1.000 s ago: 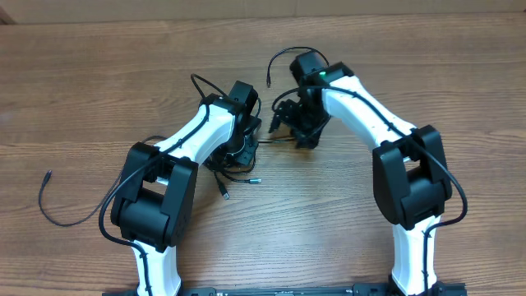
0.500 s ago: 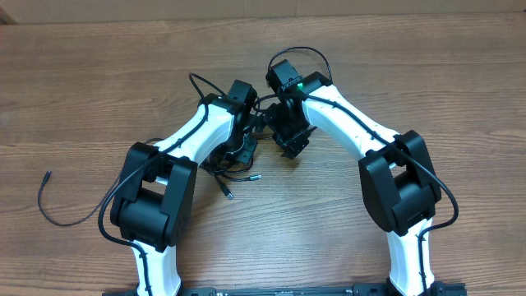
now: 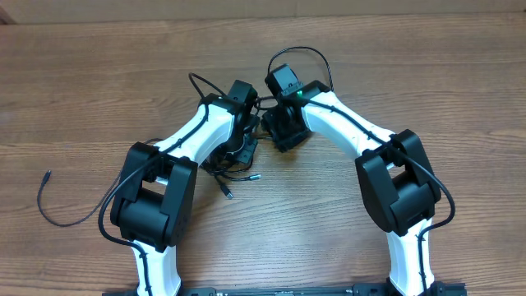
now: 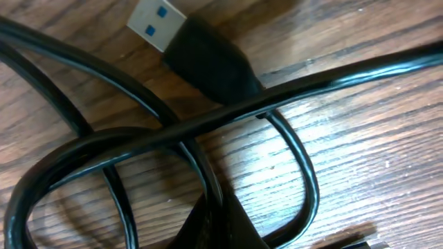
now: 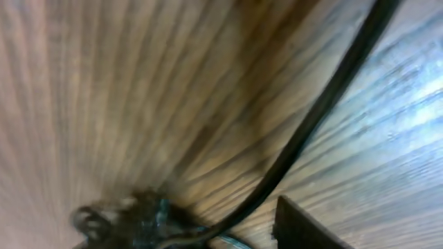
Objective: Untangle cables
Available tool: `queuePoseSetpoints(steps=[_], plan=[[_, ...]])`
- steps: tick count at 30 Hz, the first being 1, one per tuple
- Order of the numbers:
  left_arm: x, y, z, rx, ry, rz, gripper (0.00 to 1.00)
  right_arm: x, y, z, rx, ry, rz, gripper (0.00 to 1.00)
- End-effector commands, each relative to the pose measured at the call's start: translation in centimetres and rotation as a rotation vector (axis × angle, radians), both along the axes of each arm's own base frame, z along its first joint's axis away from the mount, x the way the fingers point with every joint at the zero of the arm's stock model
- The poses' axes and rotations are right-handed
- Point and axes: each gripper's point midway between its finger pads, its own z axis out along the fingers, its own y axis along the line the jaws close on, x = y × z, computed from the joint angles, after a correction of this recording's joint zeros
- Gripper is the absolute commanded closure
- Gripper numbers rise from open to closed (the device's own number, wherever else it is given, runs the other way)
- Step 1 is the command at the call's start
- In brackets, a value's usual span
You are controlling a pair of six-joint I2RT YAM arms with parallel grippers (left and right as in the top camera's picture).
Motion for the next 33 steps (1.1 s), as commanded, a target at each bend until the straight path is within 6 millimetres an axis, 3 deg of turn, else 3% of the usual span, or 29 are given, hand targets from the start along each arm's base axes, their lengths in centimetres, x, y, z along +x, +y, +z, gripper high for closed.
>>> queuePoseSetpoints(steps=[1, 2, 6, 8, 14, 21, 27, 33], plan=[[-0.6, -0.3, -0.4, -0.004, 0.019, -0.020, 0.95, -0.2, -0.4, -0.5, -0.025, -0.014, -0.021, 0.80], [-0.6, -0.3, -0.4, -0.005, 0.020, -0.020, 0.95, 0.1, -0.8, -0.6, -0.051, -0.037, 0.007, 0.96], [-0.6, -0.3, -0.4, -0.004, 0.021, -0.020, 0.95, 1.6, -2.0, -0.4, -0.150, -0.168, 0.219, 0.96], [-0.7, -0.3, -0.4, -0.002, 0.025, -0.020, 0.95, 2.7, -2.8, 1.0, -0.161, -0.216, 0.302, 0.96], [-0.8, -0.2, -0.4, -0.002, 0.027, -0.020, 0.96, 5.6, -7.2, 8.2, -0.179, -0.351, 0.369, 0.96], [-0.7, -0.3, -0.4, -0.003, 0.024, -0.015, 0.96, 5.5, -11.6, 15.8, -0.222, -0.513, 0.438, 0.96], [-0.8, -0.2, -0.4, -0.002, 0.028, -0.012, 0.96, 5.9, -14.4, 20.1, -0.262, -0.633, 0.444, 0.96], [-0.9, -0.2, -0.4, 0.000, 0.031, -0.012, 0.95, 6.7, -18.6, 23.3, -0.300, -0.711, 0.343, 0.96]])
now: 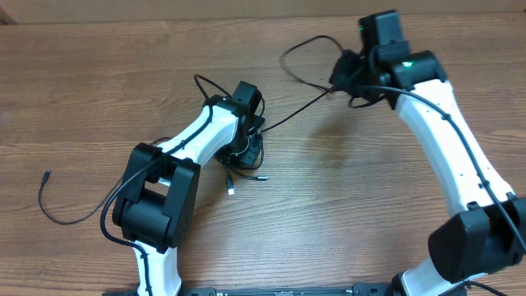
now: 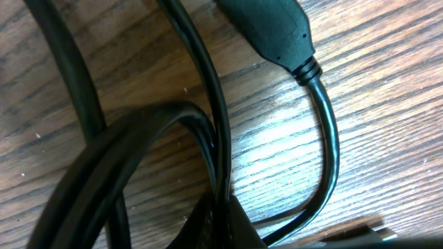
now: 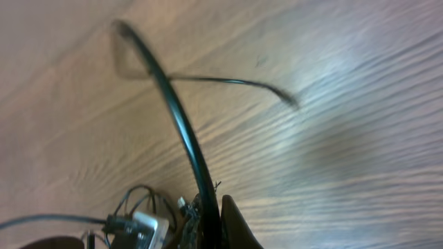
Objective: Untangle cables
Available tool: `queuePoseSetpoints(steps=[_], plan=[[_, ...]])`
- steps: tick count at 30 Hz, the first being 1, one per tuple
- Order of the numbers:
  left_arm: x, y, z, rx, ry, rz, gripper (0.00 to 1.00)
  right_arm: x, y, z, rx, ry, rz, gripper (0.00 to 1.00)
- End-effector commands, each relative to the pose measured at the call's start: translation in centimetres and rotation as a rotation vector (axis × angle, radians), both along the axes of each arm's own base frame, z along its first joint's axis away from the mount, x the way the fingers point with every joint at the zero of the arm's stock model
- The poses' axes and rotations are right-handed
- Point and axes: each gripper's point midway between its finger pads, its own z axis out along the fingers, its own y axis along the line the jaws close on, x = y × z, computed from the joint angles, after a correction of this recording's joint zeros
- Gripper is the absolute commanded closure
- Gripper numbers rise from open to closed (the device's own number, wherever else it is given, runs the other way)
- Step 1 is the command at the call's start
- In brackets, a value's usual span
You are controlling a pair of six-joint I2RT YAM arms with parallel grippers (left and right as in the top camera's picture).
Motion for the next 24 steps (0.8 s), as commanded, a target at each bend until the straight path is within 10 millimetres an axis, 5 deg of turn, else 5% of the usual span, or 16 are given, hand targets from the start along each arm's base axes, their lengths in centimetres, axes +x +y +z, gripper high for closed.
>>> queuePoseSetpoints(steps=[1, 4, 5, 9, 11, 13, 19, 24], plan=[[-0.4, 0.9, -0.4, 0.033, 0.017, 0.007, 0.96, 0.8, -3.9, 4.7, -0.037, -0.134, -0.072, 0.96], [-0.6, 0.4, -0.4, 0.006, 0.029, 0.006, 0.94, 0.4, -4.1, 4.1, -0.031, -0.102, -0.070, 0.96], [-0.7, 0.2, -0.4, -0.010, 0.035, 0.006, 0.89, 0.2, -4.1, 3.9, -0.032, -0.089, -0.069, 0.87], [-0.6, -0.9, 0.1, -0.063, 0.044, 0.005, 0.55, -0.6, -3.9, 3.0, -0.032, -0.039, -0.060, 0.65], [-0.2, -1.7, 1.1, -0.104, 0.045, 0.003, 0.32, -0.8, -4.0, 2.6, -0.035, -0.025, -0.060, 0.55], [0.5, -2.7, 2.9, -0.148, 0.034, 0.000, 0.20, -1.0, -4.0, 2.5, -0.037, -0.017, -0.060, 0.51], [2.9, -3.4, 8.9, -0.183, -0.041, 0.060, 0.22, -1.6, -3.5, 2.2, -0.013, 0.013, -0.041, 0.49], [3.0, -2.7, 10.3, -0.177, -0.030, 0.079, 0.62, -2.4, -3.4, 1.6, -0.011, 0.053, -0.035, 0.49]])
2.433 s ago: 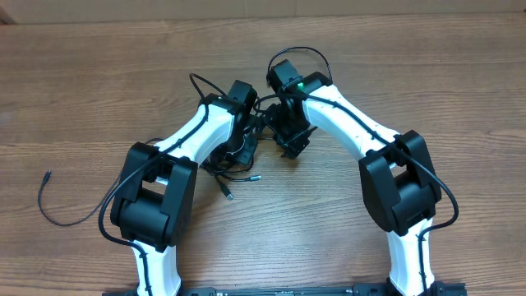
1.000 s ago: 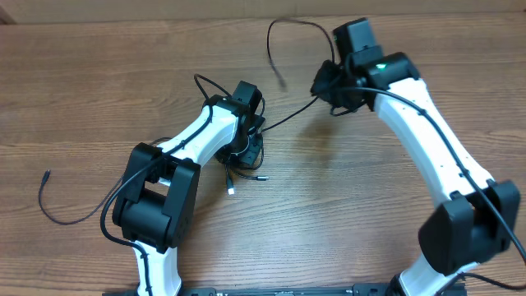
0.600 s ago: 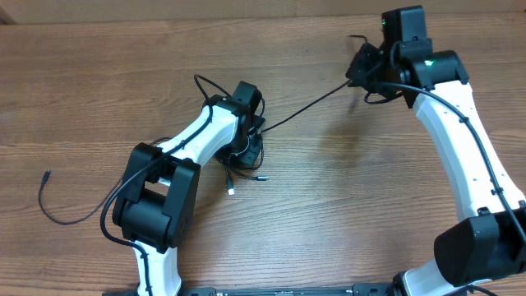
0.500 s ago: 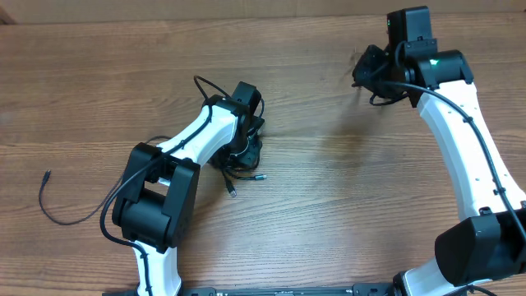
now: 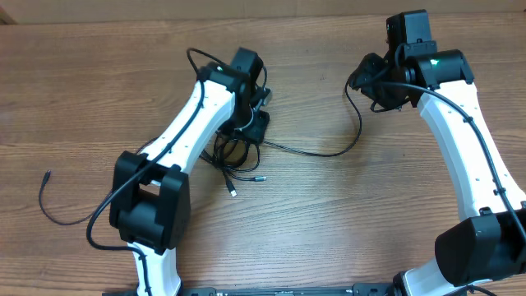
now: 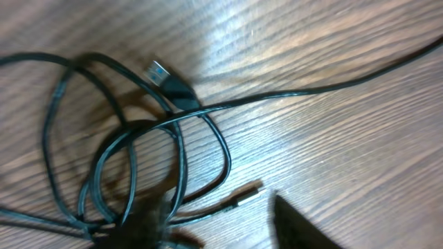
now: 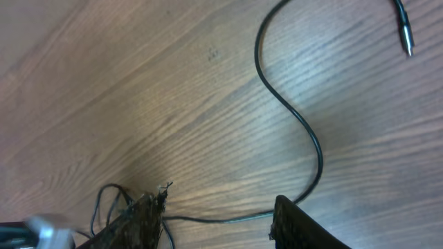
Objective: Untangle cables
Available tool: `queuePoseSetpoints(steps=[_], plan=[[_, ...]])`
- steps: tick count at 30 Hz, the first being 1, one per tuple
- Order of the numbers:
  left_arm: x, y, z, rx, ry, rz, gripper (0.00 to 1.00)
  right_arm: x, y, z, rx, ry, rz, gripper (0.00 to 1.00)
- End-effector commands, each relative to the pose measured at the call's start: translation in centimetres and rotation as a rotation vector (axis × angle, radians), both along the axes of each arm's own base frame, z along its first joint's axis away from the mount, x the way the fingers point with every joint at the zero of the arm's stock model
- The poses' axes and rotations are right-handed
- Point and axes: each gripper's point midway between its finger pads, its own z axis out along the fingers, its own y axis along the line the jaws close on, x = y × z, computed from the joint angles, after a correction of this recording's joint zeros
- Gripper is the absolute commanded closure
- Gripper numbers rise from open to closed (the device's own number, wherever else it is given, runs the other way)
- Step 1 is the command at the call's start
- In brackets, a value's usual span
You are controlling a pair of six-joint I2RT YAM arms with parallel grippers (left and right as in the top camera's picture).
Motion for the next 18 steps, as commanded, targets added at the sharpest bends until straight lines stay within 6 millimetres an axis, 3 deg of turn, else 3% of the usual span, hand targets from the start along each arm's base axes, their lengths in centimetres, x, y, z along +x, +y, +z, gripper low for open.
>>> queuePoseSetpoints(steps=[1, 5, 11, 18], plan=[[0.2, 0.4, 1.6, -0.021, -0.012, 0.016, 0.63, -0.2, 0.1, 2.1, 0.015, -0.044, 0.009, 0.49], [-1.2, 0.7, 0.2, 0.001, 0.035, -0.016, 0.61, -0.5, 0.1, 1.9, 0.013, -0.028, 0.009, 0.49], [-3.4, 0.5, -3.6, 0.022, 0.084, -0.030, 0.65, -0.6, 0.1, 1.4, 0.010, -0.012, 0.009, 0.49], [-2.8, 2.0, -6.5, 0.096, 0.032, 0.069, 0.65, -0.5, 0.1, 1.0, 0.009, 0.001, 0.009, 0.49]])
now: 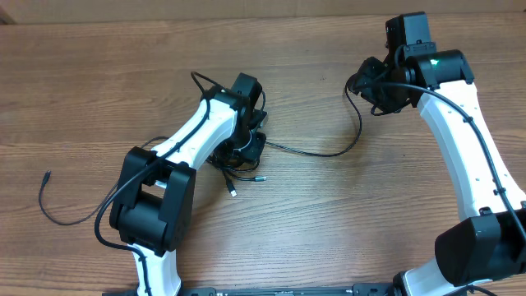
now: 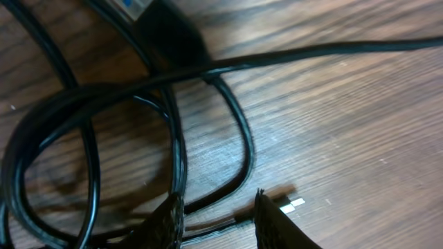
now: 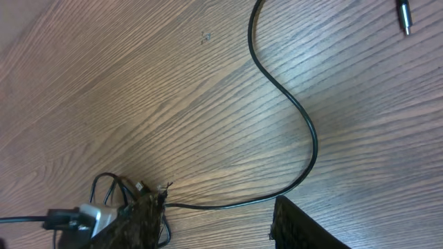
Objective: Untangle cables
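Note:
A knot of black cables (image 1: 233,160) lies at the table's middle left, and its loops (image 2: 90,131) fill the left wrist view. A USB plug with a blue tongue (image 2: 166,31) lies at the top of that view. My left gripper (image 2: 218,220) hangs low over the knot, open, with a thin lead and its small metal plug (image 2: 287,205) on the wood between the fingers. One freed cable (image 1: 329,153) curves from the knot towards my right gripper (image 1: 371,89). That gripper (image 3: 218,221) is open above the cable (image 3: 304,117) and holds nothing.
A separate thin black cable (image 1: 57,215) lies by itself at the near left. A metal jack tip (image 3: 403,15) shows at the right wrist view's top right. Bare wooden table (image 1: 329,230) lies in front of both arms.
My left gripper has dropped from well above the knot to just over it, still open, and its arm has drawn back a little. The right gripper and the freed cable have barely moved.
Both grippers were down at the knot. Then my right gripper stood far right, shut on one cable stretched taut from the knot, while the left stayed low. Later the right was open, the cable lay curved, and the left was raised; now it is low again.

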Available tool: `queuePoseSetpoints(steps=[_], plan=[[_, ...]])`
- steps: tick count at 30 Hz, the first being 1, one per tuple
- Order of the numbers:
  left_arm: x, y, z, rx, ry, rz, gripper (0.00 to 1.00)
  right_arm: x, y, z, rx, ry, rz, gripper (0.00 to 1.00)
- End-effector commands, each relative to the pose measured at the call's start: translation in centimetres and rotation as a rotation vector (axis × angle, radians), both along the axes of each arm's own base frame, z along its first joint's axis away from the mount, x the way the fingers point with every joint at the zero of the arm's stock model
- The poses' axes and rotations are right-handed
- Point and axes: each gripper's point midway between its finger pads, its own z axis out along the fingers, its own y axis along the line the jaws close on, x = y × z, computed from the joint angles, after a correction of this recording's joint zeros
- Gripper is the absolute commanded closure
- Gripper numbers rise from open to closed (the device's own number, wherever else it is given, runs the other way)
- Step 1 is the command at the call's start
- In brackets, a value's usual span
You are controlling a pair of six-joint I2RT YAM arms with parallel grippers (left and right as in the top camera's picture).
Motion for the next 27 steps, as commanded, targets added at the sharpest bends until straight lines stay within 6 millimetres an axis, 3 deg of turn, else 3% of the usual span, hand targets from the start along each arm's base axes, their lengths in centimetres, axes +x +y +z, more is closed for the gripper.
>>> queuePoseSetpoints(steps=[1, 3, 6, 8, 9, 10, 12, 13, 15, 16, 23, 24, 26, 27], plan=[[0.3, 0.9, -0.6, 0.047, -0.032, 0.052, 0.68, 0.4, 0.0, 1.3, 0.004, -0.035, 0.004, 0.49], [0.7, 0.7, -0.7, 0.040, -0.045, 0.052, 0.79, 0.4, 0.0, 1.1, 0.003, -0.029, 0.004, 0.49], [1.2, 0.9, -0.7, 0.051, -0.070, 0.056, 0.82, 0.3, 0.0, 0.9, 0.002, -0.022, 0.004, 0.49], [1.3, 1.2, -0.7, 0.069, -0.078, 0.062, 0.96, 0.4, 0.0, 0.8, 0.002, -0.022, 0.004, 0.49], [1.4, 1.3, -0.7, 0.076, -0.080, 0.062, 0.96, 0.4, 0.0, 0.8, 0.002, -0.022, 0.004, 0.49], [1.3, 1.3, -0.7, 0.079, -0.079, 0.062, 0.92, 0.4, 0.0, 0.8, 0.002, -0.022, 0.004, 0.49], [1.3, 1.4, -0.7, 0.079, -0.077, 0.062, 0.54, 0.3, 0.0, 0.8, 0.002, -0.021, 0.004, 0.49], [1.2, 1.4, -0.7, 0.080, -0.075, 0.062, 0.56, 0.3, 0.0, 0.8, 0.002, -0.020, 0.004, 0.49], [1.0, 1.4, -0.9, 0.083, -0.069, 0.060, 0.72, 0.3, 0.0, 0.7, 0.002, -0.016, 0.004, 0.49], [0.8, 1.5, -1.1, 0.085, -0.064, 0.060, 0.73, 0.2, 0.0, 0.6, 0.001, -0.014, 0.004, 0.49], [0.1, 1.8, -1.9, 0.092, -0.049, 0.059, 0.69, -0.2, 0.0, -0.6, -0.002, 0.014, 0.005, 0.49], [0.2, 1.8, -1.9, 0.091, -0.052, 0.059, 0.75, -0.3, 0.0, -0.6, -0.002, 0.015, 0.005, 0.49], [0.3, 1.8, -1.9, 0.090, -0.054, 0.059, 0.96, -0.3, 0.1, -0.6, 0.002, 0.016, 0.007, 0.49], [0.3, 1.8, -1.9, 0.089, -0.055, 0.061, 0.96, -0.3, 0.2, -0.6, 0.009, 0.016, 0.010, 0.49]])
